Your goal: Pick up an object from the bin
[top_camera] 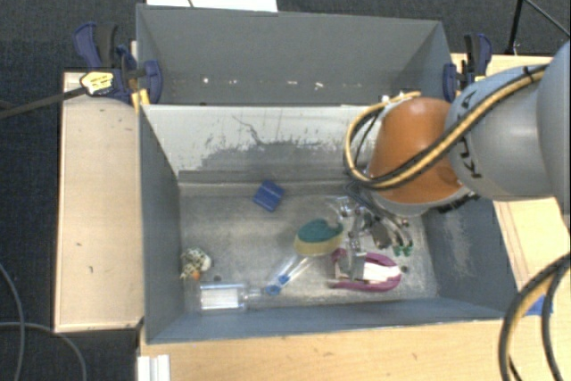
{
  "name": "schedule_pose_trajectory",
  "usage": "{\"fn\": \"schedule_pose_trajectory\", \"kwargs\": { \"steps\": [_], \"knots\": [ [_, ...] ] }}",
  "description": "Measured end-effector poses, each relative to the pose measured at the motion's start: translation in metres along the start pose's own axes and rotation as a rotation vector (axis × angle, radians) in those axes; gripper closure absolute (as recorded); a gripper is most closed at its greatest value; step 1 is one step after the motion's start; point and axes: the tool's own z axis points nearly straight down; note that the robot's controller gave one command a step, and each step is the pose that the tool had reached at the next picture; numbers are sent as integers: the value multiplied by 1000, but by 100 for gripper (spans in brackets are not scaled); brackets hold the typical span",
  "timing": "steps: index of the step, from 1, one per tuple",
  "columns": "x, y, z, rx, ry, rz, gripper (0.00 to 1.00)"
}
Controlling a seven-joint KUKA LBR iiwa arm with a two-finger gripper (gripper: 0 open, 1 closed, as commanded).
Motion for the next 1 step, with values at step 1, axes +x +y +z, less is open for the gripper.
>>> {"fn": "schedule_pose_trajectory", "kwargs": {
  "steps": [1],
  "knots": [
    [-31,13,-270,6,-22,-13,100]
  ]
}}
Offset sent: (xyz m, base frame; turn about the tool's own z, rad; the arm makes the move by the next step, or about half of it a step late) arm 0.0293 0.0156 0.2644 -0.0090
